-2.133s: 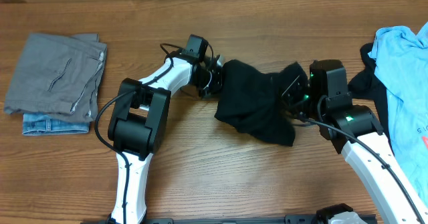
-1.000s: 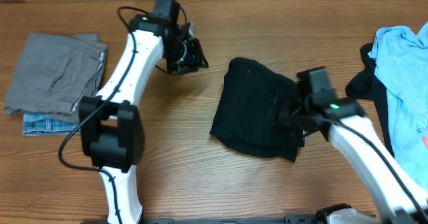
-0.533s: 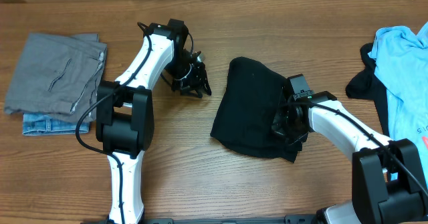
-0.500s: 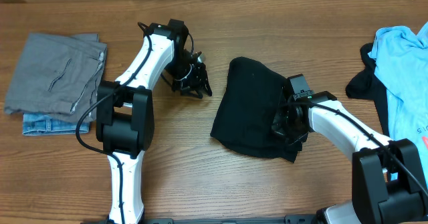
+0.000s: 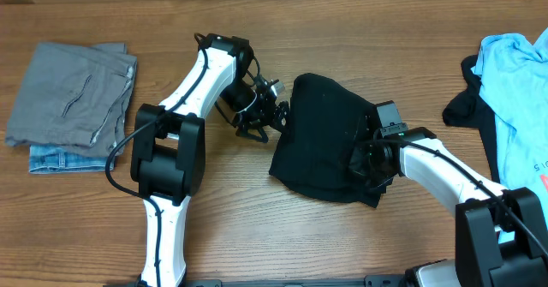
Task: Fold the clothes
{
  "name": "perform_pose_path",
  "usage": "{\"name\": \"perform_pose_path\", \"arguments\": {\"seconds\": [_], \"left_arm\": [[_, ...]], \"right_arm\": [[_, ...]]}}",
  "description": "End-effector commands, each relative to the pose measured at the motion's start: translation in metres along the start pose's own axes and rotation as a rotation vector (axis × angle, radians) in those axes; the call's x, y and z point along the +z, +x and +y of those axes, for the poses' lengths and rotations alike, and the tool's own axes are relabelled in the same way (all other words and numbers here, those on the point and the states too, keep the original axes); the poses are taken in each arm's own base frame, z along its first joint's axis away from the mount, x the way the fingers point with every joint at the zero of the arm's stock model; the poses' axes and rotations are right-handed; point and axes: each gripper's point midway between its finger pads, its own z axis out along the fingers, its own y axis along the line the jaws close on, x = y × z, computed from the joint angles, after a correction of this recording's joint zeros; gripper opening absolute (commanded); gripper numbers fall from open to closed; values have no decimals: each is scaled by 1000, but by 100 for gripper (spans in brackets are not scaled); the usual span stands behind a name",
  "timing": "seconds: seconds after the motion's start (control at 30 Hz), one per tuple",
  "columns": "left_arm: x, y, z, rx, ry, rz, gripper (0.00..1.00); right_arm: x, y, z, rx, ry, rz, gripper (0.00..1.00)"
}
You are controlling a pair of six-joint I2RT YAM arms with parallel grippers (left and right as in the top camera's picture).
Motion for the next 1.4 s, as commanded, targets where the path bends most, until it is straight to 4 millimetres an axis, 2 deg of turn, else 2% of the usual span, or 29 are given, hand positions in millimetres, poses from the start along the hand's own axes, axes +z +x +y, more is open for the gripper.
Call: {"name": "perform_pose_path", "arguments": {"seconds": [0.0, 0.2, 0.33, 0.4, 0.5, 0.57, 0.63, 0.7, 0.8, 0.87, 0.93, 1.0, 1.07, 1.1, 1.13, 1.17, 1.23, 1.37], "left_arm": [[15, 9, -9, 79, 43, 45, 91], [46, 19, -8, 111, 19, 94, 91], [63, 20, -5, 124, -21, 105, 83], [66, 22, -8, 121, -22, 112, 68], [67, 23, -10, 117, -20, 116, 36], [67, 25, -10, 107, -19, 126, 22], [65, 31, -12, 87, -16, 142, 13], [60, 35, -15, 80, -16, 146, 9], [46, 34, -27, 120, -28, 106, 5], [31, 29, -32, 133, -92, 56, 4], [13, 23, -32, 133, -187, -3, 4], [-15, 17, -32, 130, -315, -81, 4], [-37, 14, -33, 127, -407, -138, 4], [-48, 13, -32, 124, -461, -167, 4], [-61, 12, -29, 131, -529, -192, 4], [-70, 11, -26, 133, -579, -207, 4], [-83, 10, -17, 163, -677, -215, 4], [-91, 8, -9, 229, -785, -199, 4]], "right_arm": [[31, 38, -29, 24, 88, 140, 4], [31, 39, -29, 24, 85, 143, 4], [31, 39, -29, 24, 85, 143, 4], [31, 39, -29, 24, 86, 144, 4], [31, 39, -29, 24, 86, 143, 4], [31, 39, -29, 24, 86, 144, 4], [31, 39, -29, 24, 86, 143, 4], [30, 36, -26, 27, 80, 136, 4], [15, 24, -16, 21, 61, 109, 4], [-2, 13, -7, 21, 41, 78, 4], [-26, -1, 3, 25, 14, 32, 4], [-54, -15, 12, 31, -16, -17, 4], [-81, -27, 14, 51, -36, -61, 10], [-92, -31, 14, 64, -42, -77, 13], [-104, -36, 10, 80, -42, -96, 24], [-112, -40, 7, 90, -40, -110, 31], [-123, -45, -4, 98, -39, -132, 32], [-126, -50, -19, 110, -27, -136, 32]]}}
